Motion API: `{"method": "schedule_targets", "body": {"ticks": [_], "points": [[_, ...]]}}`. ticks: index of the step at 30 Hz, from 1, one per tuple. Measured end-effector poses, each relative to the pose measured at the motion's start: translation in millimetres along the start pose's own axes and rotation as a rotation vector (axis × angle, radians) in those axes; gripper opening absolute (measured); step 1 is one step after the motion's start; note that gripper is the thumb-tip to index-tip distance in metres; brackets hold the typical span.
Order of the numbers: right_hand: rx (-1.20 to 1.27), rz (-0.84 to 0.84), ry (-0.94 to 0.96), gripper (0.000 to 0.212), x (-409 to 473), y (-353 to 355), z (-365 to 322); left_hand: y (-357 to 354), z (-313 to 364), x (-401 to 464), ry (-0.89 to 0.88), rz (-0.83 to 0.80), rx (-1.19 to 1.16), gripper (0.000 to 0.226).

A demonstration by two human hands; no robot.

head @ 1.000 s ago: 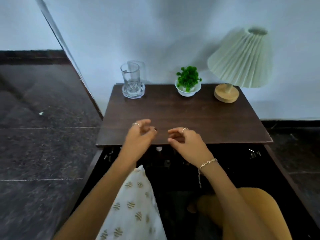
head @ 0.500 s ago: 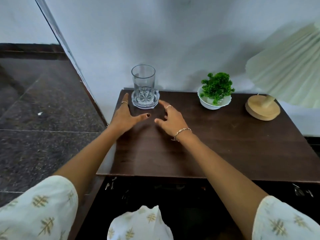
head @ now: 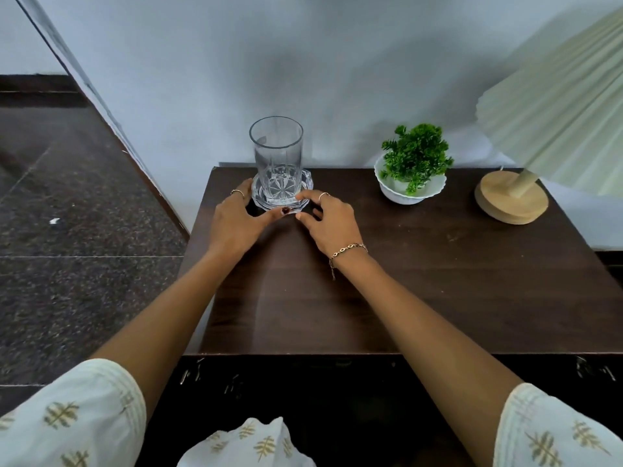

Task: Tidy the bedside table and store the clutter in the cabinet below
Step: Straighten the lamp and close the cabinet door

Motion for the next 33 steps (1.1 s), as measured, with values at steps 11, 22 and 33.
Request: {"method": "schedule_targets", "body": {"ticks": [11, 22, 33], "points": [[0.009, -0.06, -0.072, 0.046, 0, 19, 8, -26, 8, 9, 0.067, -0.028, 0.08, 0.084], [0.384, 0.882, -0.243, 0.021, -46, 120, 15, -52, 76, -61, -0.132, 0.384, -0.217, 0.053], [0.494, 0.327, -0.351, 0.079, -18, 139, 57, -117, 129, -25, -0.071, -0.22, -0.365, 0.093]]}}
Point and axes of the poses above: each hand's wrist, its own x-axis towards the middle knuckle, its own y-axis out of the back of the hand, z = x × y, the point moved 1 cm from there along x, towards the middle knuckle, and after that the axes turned 9 degrees about x, right-handed, at the moved point
